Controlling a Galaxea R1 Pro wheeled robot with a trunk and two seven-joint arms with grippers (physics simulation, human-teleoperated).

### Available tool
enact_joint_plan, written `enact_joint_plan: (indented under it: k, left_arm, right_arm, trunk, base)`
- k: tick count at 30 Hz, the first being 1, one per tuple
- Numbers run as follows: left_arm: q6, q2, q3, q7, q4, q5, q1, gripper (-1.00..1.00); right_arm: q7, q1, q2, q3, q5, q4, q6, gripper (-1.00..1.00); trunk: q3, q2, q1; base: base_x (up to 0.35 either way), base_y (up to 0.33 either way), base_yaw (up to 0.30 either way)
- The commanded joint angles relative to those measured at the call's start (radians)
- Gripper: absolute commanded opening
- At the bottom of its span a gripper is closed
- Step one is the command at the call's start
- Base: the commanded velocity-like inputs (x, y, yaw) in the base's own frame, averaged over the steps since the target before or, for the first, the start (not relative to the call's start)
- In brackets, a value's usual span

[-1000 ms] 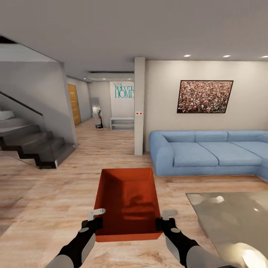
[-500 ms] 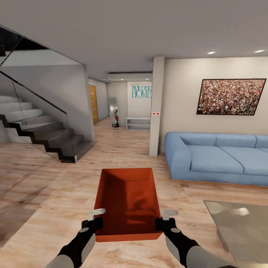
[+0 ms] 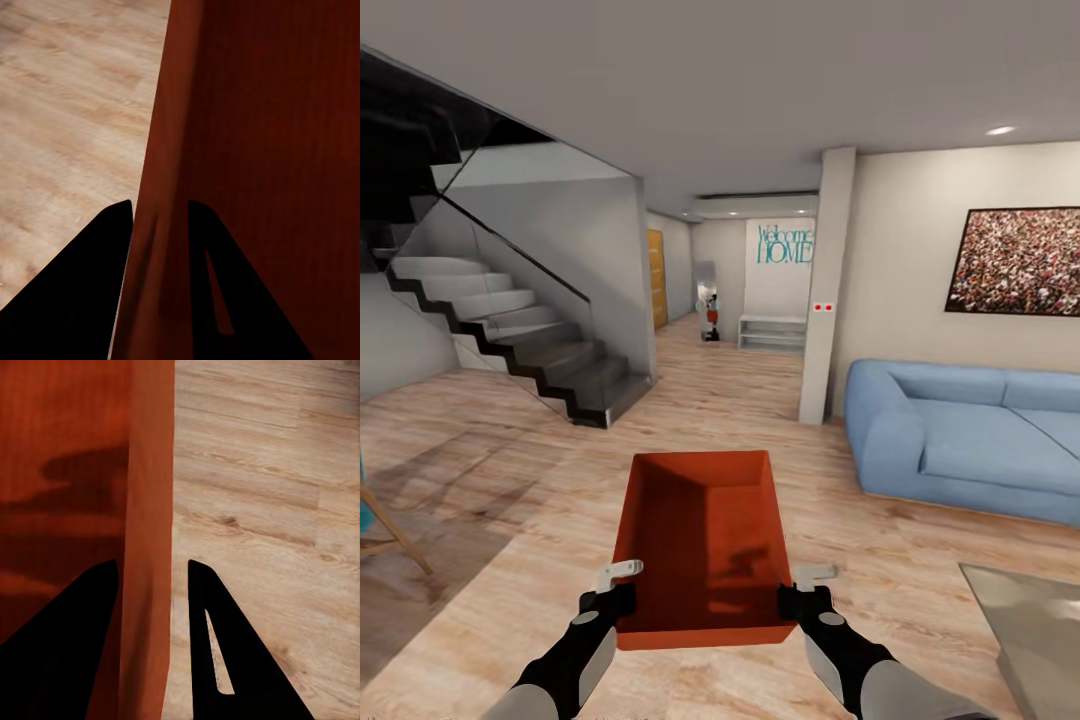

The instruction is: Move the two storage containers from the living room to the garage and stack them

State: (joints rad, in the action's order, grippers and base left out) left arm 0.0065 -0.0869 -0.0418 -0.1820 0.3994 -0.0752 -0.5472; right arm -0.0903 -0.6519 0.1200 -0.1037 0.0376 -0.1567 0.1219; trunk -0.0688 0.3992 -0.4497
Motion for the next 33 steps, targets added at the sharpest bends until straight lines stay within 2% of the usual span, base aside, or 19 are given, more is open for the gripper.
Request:
enact_joint_plan:
  k: [1,8,33]
  left_arm:
    - [0.001,-0.001,-0.010,-0.005,0.021,0.006,0.000,-1.00]
    - [0.001,0.001,-0.010,-0.005,0.020,0.006,0.000,-1.00]
    - [0.002,0.001,-0.010,-0.002,0.009,0.006,0.000,-1.00]
  right_arm:
    - [-0.006,0.000,-0.001,-0.001,0.009,0.005,0.004,-1.00]
    - [-0.007,0.000,-0.001,-0.001,0.010,0.005,0.004,-1.00]
    - [-0.008,0.000,-0.002,-0.001,0.011,0.005,0.004,-1.00]
  trunk:
    - [0.000,0.001,0.000]
    - [0.000,0.001,0.000]
    - [0.000,0.001,0.000]
  base:
    - [0.000,0.000,0.100]
    - [0.167,0.000,0.022]
    - [0.318,0.000,0.000]
